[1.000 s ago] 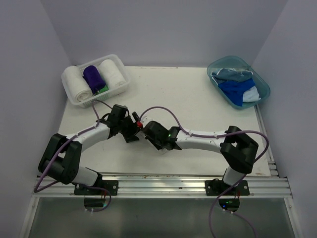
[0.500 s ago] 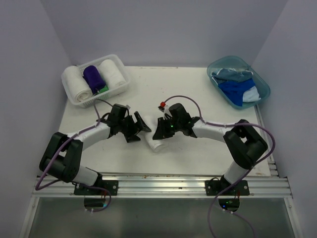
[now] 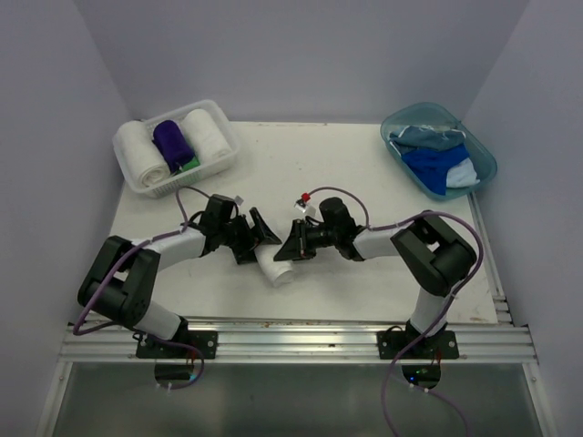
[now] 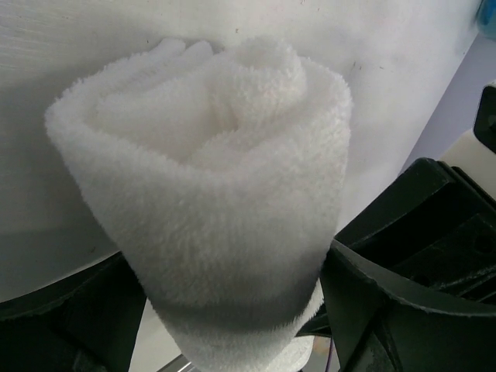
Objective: Roll the towels
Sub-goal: Roll the towel, then place the rolled towel into the container
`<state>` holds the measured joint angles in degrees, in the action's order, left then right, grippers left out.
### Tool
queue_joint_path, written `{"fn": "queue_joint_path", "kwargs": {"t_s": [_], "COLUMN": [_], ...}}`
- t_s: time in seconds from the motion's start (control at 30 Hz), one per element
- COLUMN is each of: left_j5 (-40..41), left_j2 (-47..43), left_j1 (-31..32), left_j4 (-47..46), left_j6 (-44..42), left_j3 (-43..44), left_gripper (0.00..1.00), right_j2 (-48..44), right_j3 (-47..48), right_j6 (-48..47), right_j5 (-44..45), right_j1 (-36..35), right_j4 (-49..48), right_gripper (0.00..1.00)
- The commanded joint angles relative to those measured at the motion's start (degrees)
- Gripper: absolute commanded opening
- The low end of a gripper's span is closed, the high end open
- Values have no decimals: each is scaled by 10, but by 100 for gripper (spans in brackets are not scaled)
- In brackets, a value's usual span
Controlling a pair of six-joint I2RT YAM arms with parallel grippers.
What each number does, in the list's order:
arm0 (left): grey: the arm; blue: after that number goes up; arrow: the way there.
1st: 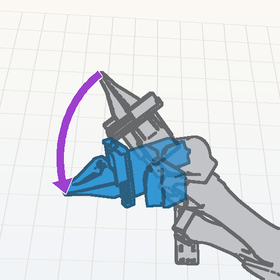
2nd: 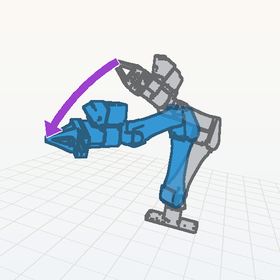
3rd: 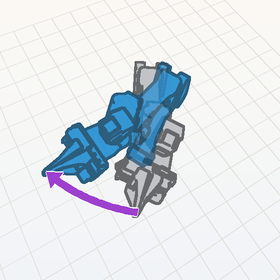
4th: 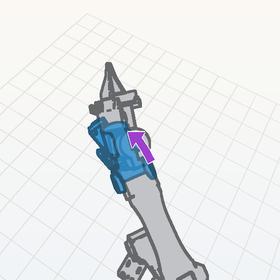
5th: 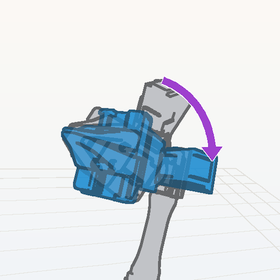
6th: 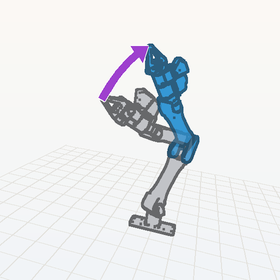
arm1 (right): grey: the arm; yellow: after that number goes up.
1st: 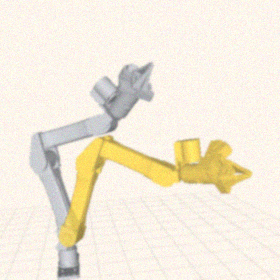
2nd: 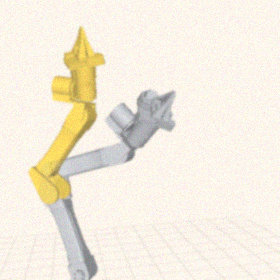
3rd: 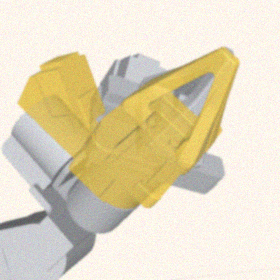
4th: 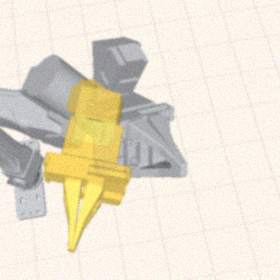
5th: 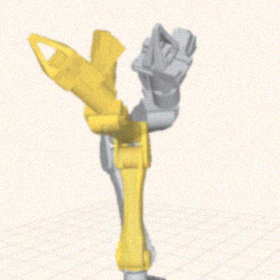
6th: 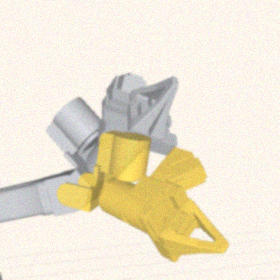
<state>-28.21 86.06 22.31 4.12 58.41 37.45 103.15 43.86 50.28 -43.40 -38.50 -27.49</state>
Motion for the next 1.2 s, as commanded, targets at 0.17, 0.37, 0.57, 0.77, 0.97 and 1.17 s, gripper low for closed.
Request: {"fn": "queue_joint_path", "kwargs": {"t_s": [0.17,0.37,0.57,0.77,0.97,1.17], "left_j5": [-2,3,23,61,117,168], "left_j2": [24,42,35,27,30,44], "left_j1": [5,19,23,23,24,28], "left_j4": [-63,-66,-46,39,114,197], "left_j6": [17,29,35,17,-7,-24], "left_j3": [-4,2,5,33,78,126], "left_gripper": [87,75,52,48,47,43], "right_j2": [19,16,-20,-101,-212,-274], "right_j3": [-15,-14,1,30,45,50], "right_j6": [72,59,-24,-141,-203,-226], "right_j5": [-66,-56,-10,104,274,369], "right_j1": [-5,-4,-4,-4,-3,-4], "right_j4": [-141,-115,25,260,395,464], "right_gripper": [8,10,56,75,77,77]}}
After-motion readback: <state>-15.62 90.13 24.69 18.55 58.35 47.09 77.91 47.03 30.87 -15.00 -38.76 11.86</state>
